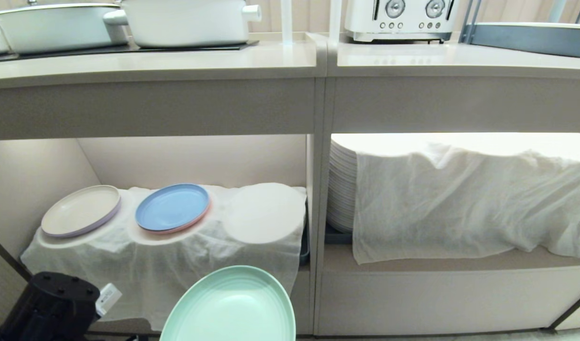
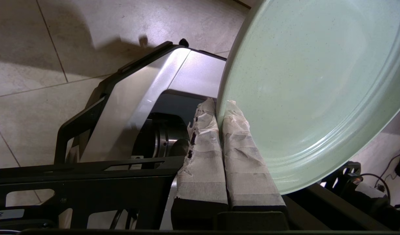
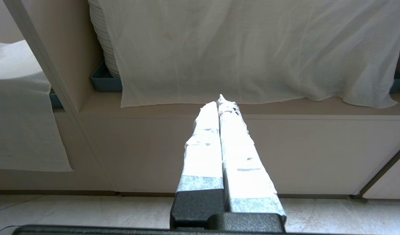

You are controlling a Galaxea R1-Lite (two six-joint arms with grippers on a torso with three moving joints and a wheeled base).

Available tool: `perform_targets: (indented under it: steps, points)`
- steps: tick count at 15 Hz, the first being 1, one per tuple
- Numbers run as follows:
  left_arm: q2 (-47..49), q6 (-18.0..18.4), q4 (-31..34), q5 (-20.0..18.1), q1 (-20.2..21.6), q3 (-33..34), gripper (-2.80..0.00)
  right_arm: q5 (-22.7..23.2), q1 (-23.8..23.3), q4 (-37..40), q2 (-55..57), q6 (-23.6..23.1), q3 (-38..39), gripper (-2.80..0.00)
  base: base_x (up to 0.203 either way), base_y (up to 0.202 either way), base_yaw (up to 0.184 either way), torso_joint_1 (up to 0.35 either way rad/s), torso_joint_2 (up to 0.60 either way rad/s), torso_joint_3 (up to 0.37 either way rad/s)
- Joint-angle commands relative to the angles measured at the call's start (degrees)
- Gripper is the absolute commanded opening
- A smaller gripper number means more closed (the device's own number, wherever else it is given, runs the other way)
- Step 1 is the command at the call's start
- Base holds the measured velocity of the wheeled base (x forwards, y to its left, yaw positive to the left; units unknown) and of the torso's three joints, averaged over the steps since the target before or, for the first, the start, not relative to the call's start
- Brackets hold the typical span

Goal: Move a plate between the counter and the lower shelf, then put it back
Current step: Put the plate

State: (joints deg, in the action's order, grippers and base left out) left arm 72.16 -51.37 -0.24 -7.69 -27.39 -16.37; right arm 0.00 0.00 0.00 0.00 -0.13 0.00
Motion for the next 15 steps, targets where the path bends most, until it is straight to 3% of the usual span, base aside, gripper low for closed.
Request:
perform_targets:
  steps: [1,8,15]
  points:
    - [0.40,-0.31,-0.06,-0.05,0.06,-0.06,-2.80,0.00,0.00,0.00,0.00,-0.04,0.00,-2.80,0.000,0.000,0.000,0.000,0.00,0.000]
    - [0.44,-0.66,-0.11,-0.13,0.22,0.02,-2.80,0.00,0.00,0.00,0.00,-0.22,0.00,-2.80,0.000,0.000,0.000,0.001,0.00,-0.004]
    - [0.35,-0.75,-0.11,-0.05,0.32,-0.06,-2.80,0.00,0.00,0.00,0.00,-0.38,0.00,-2.80,0.000,0.000,0.000,0.110,-0.36,-0.264]
